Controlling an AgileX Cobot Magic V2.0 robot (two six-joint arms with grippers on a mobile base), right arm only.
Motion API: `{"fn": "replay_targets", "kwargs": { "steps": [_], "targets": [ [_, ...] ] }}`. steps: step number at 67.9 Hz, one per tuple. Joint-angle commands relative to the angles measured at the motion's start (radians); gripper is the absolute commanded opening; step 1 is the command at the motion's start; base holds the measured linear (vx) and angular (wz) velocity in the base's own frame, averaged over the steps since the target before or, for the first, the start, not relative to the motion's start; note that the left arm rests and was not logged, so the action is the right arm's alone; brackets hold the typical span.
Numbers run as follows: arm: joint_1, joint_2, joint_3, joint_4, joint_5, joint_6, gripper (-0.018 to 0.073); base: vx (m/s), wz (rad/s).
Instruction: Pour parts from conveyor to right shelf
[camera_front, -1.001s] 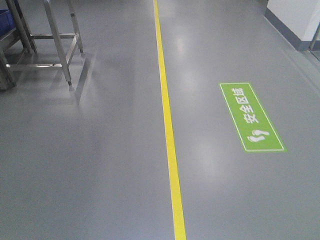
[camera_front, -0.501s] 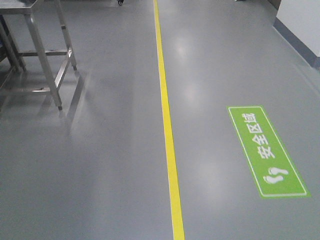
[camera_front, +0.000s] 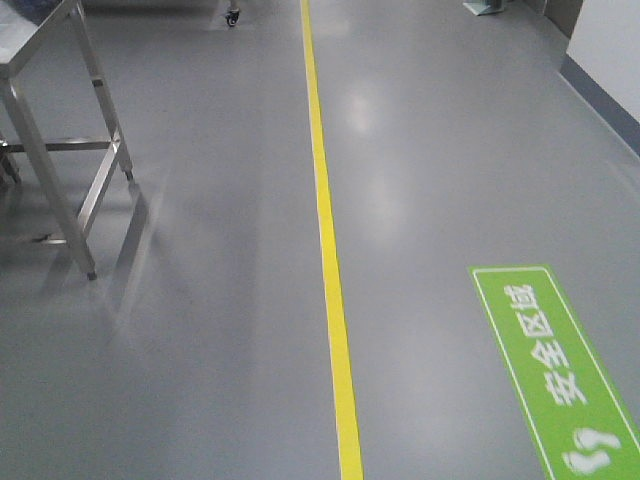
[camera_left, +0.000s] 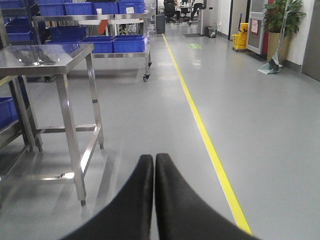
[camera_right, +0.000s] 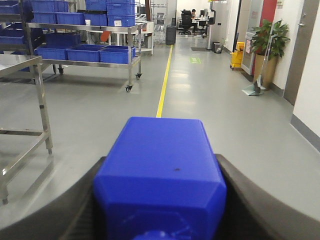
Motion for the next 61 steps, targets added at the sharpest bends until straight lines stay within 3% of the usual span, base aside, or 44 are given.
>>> {"fn": "replay_targets", "kwargs": {
  "steps": [1, 61],
  "targets": [
    [-0.004, 0.014, -0.027, 0.003, -0.077, -0.006, -0.0006, 0.72, 0.06],
    [-0.004, 0.014, -0.027, 0.003, -0.076, -0.006, -0.0006, 0.72, 0.09]
  ]
}}
